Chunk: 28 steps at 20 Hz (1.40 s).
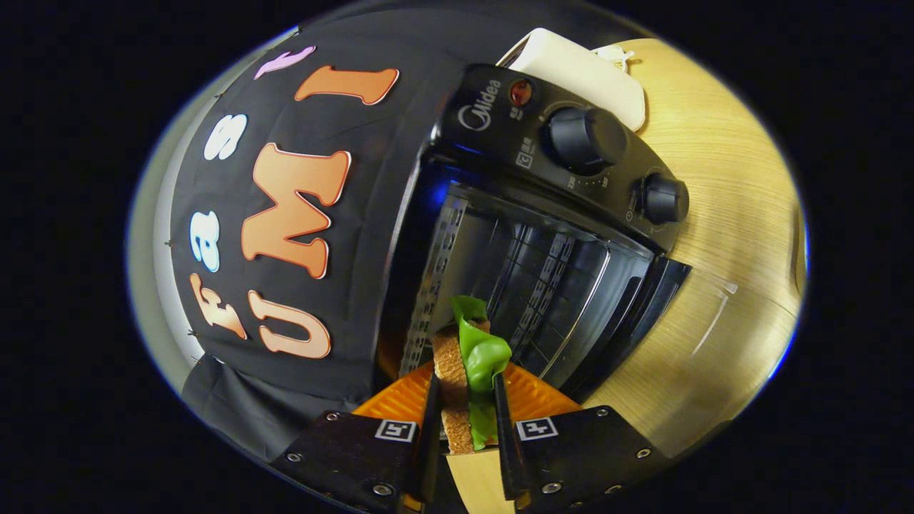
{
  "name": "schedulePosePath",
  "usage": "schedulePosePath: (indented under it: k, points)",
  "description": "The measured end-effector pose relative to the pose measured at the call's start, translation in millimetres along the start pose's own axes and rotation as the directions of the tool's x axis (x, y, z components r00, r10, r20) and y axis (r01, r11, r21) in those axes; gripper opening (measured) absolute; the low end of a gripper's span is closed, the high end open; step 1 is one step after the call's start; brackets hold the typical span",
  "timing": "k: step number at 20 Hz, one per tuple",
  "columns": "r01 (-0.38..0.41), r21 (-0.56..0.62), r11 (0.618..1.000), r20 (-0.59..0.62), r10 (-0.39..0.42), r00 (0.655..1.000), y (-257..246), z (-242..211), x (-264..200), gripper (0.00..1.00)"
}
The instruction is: Open the toaster oven, put the food inside, and close the toaster oven door.
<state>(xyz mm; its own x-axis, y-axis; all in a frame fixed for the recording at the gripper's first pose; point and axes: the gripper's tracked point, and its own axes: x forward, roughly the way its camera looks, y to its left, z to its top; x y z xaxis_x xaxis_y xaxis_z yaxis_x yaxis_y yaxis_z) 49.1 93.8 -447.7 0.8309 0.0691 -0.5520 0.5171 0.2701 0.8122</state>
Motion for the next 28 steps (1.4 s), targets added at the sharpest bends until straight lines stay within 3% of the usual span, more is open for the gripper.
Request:
schedulePosePath:
  k: [4,9,11,16,20,24,28]
  points:
    - [0.055,-0.011,0.998,0.039,-0.054,0.998,-9,-2,11,0.37]
    - [0.174,-0.184,0.967,-0.039,-0.185,0.982,-29,-16,-8,0.61]
    - [0.168,-0.208,0.964,-0.104,-0.193,0.976,-32,-20,-29,0.71]
    - [0.175,-0.275,0.945,-0.166,-0.226,0.96,-36,-11,-73,0.72]
    - [0.195,-0.459,0.867,-0.214,-0.321,0.923,-58,-16,-116,0.73]
    - [0.187,-0.643,0.743,-0.232,-0.422,0.876,-90,-16,-159,0.77]
    - [0.137,-0.776,0.616,-0.254,-0.504,0.825,-116,-24,-185,0.89]
